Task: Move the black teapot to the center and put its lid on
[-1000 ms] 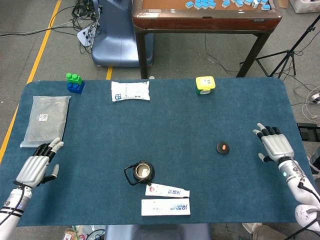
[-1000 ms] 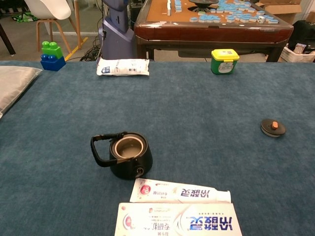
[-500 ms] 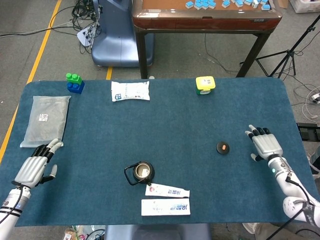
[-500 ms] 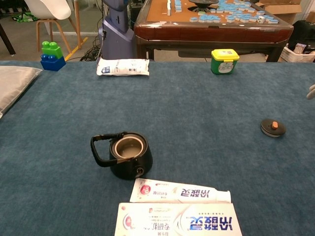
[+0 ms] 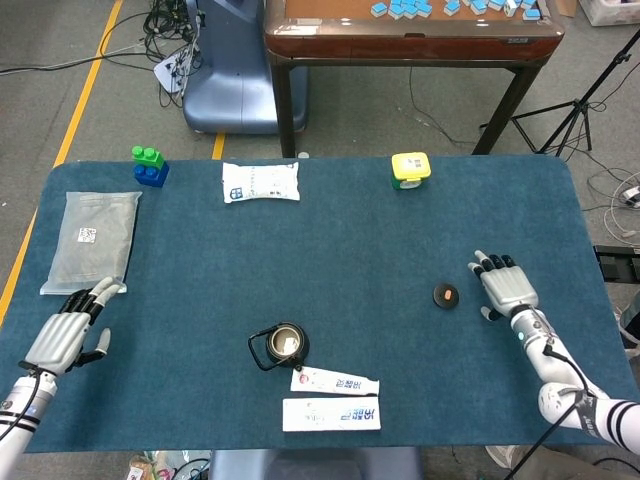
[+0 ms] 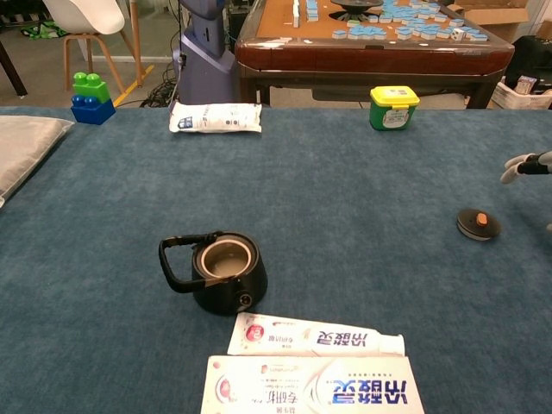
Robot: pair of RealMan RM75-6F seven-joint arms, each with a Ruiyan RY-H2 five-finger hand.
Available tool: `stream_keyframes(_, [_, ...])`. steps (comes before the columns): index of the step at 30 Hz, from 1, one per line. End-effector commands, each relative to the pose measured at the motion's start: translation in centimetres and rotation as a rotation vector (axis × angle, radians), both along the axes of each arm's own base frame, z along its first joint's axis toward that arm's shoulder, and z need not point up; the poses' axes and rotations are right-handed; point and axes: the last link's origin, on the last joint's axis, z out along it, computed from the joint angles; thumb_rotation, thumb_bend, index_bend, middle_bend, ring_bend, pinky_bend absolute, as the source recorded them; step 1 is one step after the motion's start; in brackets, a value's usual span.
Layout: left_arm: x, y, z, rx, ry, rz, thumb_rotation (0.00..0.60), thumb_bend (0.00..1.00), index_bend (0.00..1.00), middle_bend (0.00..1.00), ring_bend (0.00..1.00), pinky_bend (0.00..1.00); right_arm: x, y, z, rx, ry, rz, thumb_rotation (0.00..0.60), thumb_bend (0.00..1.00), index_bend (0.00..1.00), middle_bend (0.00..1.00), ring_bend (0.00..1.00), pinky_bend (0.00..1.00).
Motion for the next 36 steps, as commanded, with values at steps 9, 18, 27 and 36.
stream_keyframes(9, [-0.5, -0.3, 0.2, 0.002, -0.006, 0.0, 0.6, 0.58, 0.0, 0.0, 0.0, 0.0, 0.9, 0.1, -2.1, 0.039, -0.003, 0.02, 0.6, 0.31, 0.12, 0.0, 0.0, 0.0])
stream_keyframes(18, [-0.5, -0.4, 0.4, 0.007, -0.01, -0.004, 0.6, 0.58, 0.0, 0.0, 0.0, 0.0, 1.5, -0.2, -3.3, 0.047, -0.016, 0.029, 0.6, 0.3, 0.12, 0.0, 0.0, 0.0])
stream_keyframes(27, [-0.7, -0.6, 0.5, 0.008, -0.013, -0.002, 0.6, 0.58, 0.0, 0.0, 0.0, 0.0, 1.8, -0.1, -4.2, 0.056, -0.024, 0.035, 0.6, 0.28, 0.14, 0.0, 0.0, 0.0])
stream_keyframes(36, [-0.9, -0.9, 0.5, 0.013, -0.02, 0.0, 0.6, 0.58, 0.0, 0.0, 0.0, 0.0, 2.1, -0.2, -4.7, 0.064, -0.03, 0.039, 0.6, 0.28, 0.19, 0.0, 0.0, 0.0])
